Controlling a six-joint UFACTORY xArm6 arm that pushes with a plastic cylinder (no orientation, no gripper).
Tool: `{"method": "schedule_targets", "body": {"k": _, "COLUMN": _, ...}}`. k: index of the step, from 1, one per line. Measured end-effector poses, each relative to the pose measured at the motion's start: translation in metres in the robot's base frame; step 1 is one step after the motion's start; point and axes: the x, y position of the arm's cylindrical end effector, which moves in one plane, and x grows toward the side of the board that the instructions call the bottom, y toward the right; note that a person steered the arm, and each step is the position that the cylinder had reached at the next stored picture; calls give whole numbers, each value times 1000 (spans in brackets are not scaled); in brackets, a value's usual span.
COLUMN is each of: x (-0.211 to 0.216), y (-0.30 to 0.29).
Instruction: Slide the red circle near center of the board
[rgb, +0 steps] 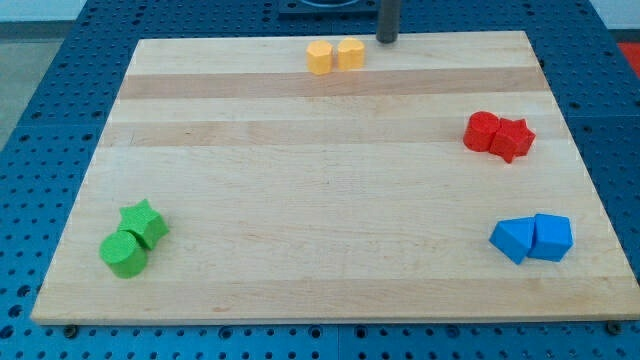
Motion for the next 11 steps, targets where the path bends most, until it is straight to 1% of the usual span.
{"method": "schedule_targets", "body": {"k": 1, "x": 6, "y": -27}}
{"method": "schedule_targets", "body": {"k": 3, "x": 48, "y": -35}}
{"method": "schedule_targets", "body": {"k": 4, "x": 43, "y": -49}}
{"method": "schedule_targets", "body": {"k": 6, "x": 45, "y": -118}}
{"method": "schedule_targets", "body": {"k": 9, "x": 90, "y": -154}}
{"method": "schedule_targets", "body": {"k": 11, "x": 96, "y": -193}}
